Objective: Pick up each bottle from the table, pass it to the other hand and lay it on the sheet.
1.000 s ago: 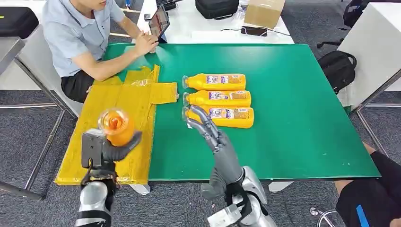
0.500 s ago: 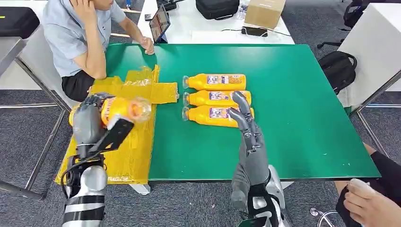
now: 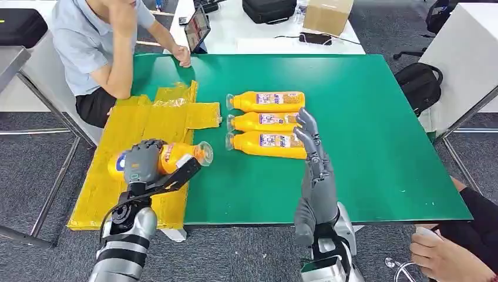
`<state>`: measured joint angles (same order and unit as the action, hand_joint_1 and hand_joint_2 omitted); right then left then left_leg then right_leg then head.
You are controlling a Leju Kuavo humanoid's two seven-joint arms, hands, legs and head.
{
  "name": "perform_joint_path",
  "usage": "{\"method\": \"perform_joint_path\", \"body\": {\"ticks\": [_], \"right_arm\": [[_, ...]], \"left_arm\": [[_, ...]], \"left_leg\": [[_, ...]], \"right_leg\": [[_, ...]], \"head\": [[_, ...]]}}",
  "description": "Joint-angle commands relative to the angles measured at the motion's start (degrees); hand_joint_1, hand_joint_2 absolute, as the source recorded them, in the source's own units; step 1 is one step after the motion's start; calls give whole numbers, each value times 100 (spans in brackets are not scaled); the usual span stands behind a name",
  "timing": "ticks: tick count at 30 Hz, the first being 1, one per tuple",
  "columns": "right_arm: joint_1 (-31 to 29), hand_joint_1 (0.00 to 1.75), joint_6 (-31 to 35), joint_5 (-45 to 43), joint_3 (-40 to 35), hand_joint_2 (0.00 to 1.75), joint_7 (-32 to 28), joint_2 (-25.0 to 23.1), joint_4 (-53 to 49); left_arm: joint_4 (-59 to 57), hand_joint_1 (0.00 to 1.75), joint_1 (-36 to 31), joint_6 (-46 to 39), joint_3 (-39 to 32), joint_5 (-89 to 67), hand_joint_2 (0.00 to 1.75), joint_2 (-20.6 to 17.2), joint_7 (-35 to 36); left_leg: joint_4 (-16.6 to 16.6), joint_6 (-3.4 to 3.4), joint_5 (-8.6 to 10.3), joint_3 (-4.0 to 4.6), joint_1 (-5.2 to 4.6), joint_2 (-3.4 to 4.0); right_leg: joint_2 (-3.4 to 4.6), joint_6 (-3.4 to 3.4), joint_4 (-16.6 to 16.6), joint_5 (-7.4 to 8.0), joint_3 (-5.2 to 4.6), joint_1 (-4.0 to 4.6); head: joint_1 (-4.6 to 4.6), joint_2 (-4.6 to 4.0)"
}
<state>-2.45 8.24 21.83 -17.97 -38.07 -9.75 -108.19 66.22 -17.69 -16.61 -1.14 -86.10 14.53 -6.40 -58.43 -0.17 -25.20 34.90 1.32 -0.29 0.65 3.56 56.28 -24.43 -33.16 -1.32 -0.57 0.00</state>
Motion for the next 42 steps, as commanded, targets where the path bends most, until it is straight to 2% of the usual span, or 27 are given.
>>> {"method": "perform_joint_path", "body": {"ticks": [1, 4, 7, 8, 9, 10, 26, 27, 28, 29, 31, 32, 34, 35, 37, 40, 42], "right_arm": [[-213, 0, -29, -57, 324, 0, -193, 8, 648], [-217, 0, -45, -40, 360, 0, -193, -8, 736], [-193, 0, -40, -13, 436, 0, -193, -22, 900], [-192, 0, -25, -6, 451, 0, -193, -11, 974], [-191, 0, -17, 30, 520, 0, -193, -16, 1119], [-197, 0, 13, 24, 514, 0, -193, 6, 1161], [-197, 0, 13, 24, 514, 0, -193, 6, 1161], [-197, 0, 1, 18, 514, 0, -193, 19, 1231], [-218, 0, 7, 22, 508, 0, -193, 42, 1314], [-239, 0, 22, -15, 477, 0, -193, 88, 1402], [-379, 0, 183, -261, 235, 0, -193, 294, 1539], [-443, 0, 250, -354, 149, 0, -193, 364, 1573], [-573, 0, 358, -548, -44, 0, -193, 493, 1644], [-640, 0, 414, -650, -142, 0, -193, 562, 1663], [-735, 0, 479, -790, -258, 0, -193, 633, 1696], [-752, 0, 517, -849, -301, 0, -193, 671, 1655], [-744, 0, 529, -846, -298, 0, -193, 670, 1623]], "left_arm": [[-1579, 154, -558, 99, -25, -211, 175, -322, 263], [-1784, 154, -572, 140, -34, -290, 175, -317, 323], [-2161, 141, -542, 174, -52, -316, 175, -314, 301], [-2282, 122, -520, 153, -68, -300, 175, -311, 277], [-2493, 124, -479, 145, -166, -140, 175, -281, 163], [-2531, 101, -454, 173, -217, -35, 175, -264, 83], [-2531, 101, -454, 173, -217, -35, 175, -264, 83], [-2565, 54, -442, 357, -280, 158, 175, -240, -92], [-2624, 31, -398, 527, -331, 353, 175, -234, -270], [-2708, 31, -350, 692, -398, 630, 175, -223, -488], [-2959, 0, -278, 1223, -485, 1394, 175, -274, -1103], [-3027, 0, -236, 1428, -411, 1604, 0, -348, -1432], [-3053, 0, -134, 1936, -355, 2252, 0, -490, -1988], [-2907, 0, -22, 2270, -237, 2612, 0, -612, -2316], [-2409, 0, 209, 2895, 4, 3421, 0, -829, -2542], [-1473, 0, 498, 3523, 318, 4665, 0, -1016, -2428], [-966, 0, 605, 3778, 327, 5325, 0, -997, -2352]], "left_leg": [[8, 6, 2, -16, -1, 0], [12, 8, -1, -28, -1, 5], [14, 8, -2, -34, 0, 5], [14, 6, -1, -30, -2, 6], [17, 7, -2, -36, -2, 7], [14, 5, -2, -30, -1, 8], [16, 8, 0, -63, -5, 11], [12, 6, -1, -62, -4, 9], [16, 8, 0, -65, -5, 12], [19, 9, 1, -70, -5, 14], [23, 8, 0, -81, -5, 21], [17, 6, -2, -78, -6, 14], [33, 10, 3, -96, -7, 38], [24, 9, 0, -93, -8, 19], [34, 12, 6, -103, -9, 20], [31, 11, 9, -110, -9, 10], [23, 10, 5, -113, -8, -4]], "right_leg": [[-6, -12, -7, 1, 17, 2], [-3, -16, -12, 0, 28, 3], [-4, -20, -14, -1, 35, 5], [0, -15, -13, 0, 30, 2], [-1, -20, -14, -1, 36, 2], [2, -14, -14, 1, 30, 3], [6, -17, -14, 4, 63, 0], [6, -13, -11, 2, 63, 0], [7, -18, -13, 4, 65, 0], [8, -21, -17, 5, 69, 1], [17, -17, -22, 8, 78, 0], [14, -11, -16, 5, 77, -2], [34, -22, -30, 17, 85, -1], [18, -15, -21, 11, 91, -3], [12, -23, -31, 16, 104, -2], [10, -22, -26, 14, 115, -1], [-1, -15, -18, 5, 123, -1]], "head": [[-2, 0], [0, 0], [-2, 0], [0, 0], [0, 0], [0, 0], [0, 0], [0, 0], [0, 0], [0, 0], [0, 0], [0, 0], [4, 0], [2, 0], [2, 0], [0, 0], [0, 0]]}}
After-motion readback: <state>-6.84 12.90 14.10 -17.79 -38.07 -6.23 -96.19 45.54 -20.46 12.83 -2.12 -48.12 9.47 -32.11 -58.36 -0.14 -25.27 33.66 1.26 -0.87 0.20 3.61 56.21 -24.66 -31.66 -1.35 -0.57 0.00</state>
